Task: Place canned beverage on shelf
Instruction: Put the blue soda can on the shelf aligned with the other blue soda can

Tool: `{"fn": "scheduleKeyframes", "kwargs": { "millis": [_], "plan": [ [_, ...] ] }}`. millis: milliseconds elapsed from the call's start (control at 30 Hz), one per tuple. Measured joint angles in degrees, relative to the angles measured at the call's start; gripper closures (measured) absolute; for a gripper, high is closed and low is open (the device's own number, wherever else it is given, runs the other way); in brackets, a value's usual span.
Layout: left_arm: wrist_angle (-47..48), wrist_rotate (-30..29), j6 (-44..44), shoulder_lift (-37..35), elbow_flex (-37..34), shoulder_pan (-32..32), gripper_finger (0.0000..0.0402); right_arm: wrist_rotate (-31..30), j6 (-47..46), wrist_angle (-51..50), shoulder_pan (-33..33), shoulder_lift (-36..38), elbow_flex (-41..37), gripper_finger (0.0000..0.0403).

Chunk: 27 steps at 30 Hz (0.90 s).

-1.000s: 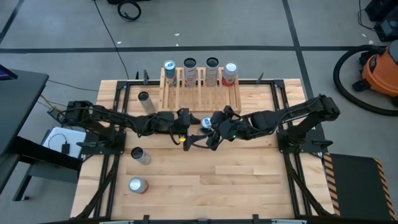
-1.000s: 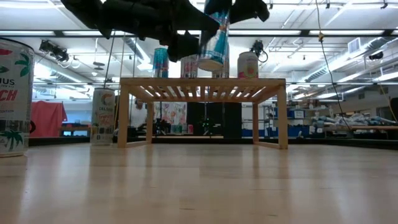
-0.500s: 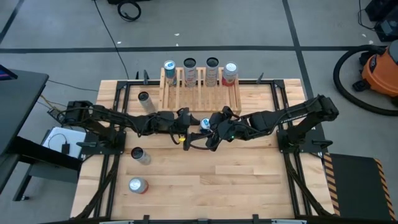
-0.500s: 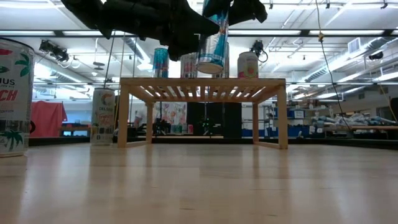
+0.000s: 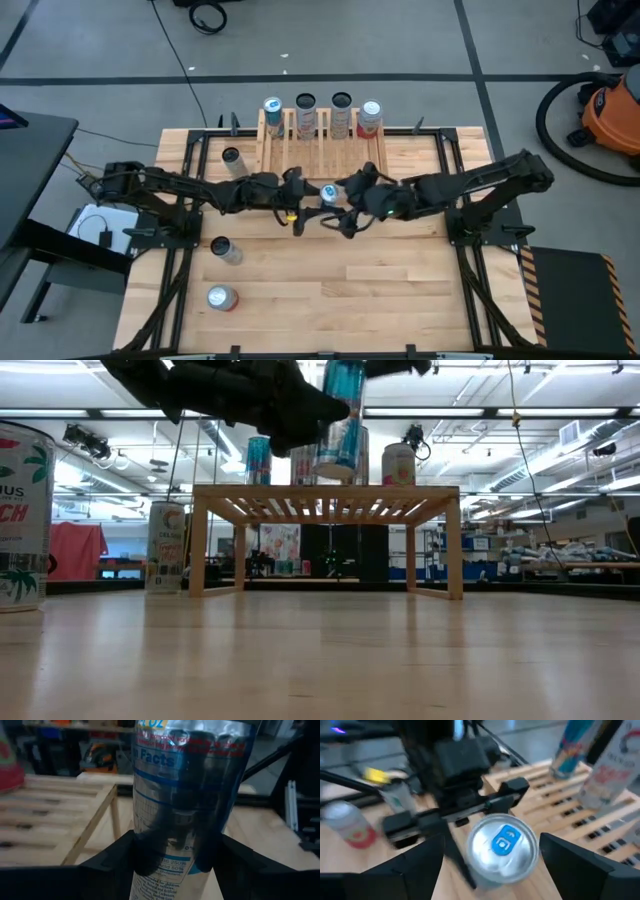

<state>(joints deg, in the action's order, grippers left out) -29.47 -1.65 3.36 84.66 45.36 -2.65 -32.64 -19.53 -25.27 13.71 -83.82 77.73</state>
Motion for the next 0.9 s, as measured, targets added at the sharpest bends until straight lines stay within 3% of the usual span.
{"fn": "scheduleKeyframes", "kwargs": {
  "millis": [300,600,900],
  "plan": [
    [12.2,-0.3,-3.8,-11.5,0.0,-4.3,0.0185,0.3,5.6,-0.6,2.4,8.1,0.0,0.0071],
    [23.0,0.0,-5.8,-18.1,-0.1,-11.9,0.0184,-1.9,6.3,-3.8,4.4,13.5,0.0,0.0071],
    [23.1,6.7,-7.5,-22.7,-1.6,-20.3,0.0183,-6.8,6.3,-6.5,4.7,15.9,0.0,0.0071]
  ]
}}
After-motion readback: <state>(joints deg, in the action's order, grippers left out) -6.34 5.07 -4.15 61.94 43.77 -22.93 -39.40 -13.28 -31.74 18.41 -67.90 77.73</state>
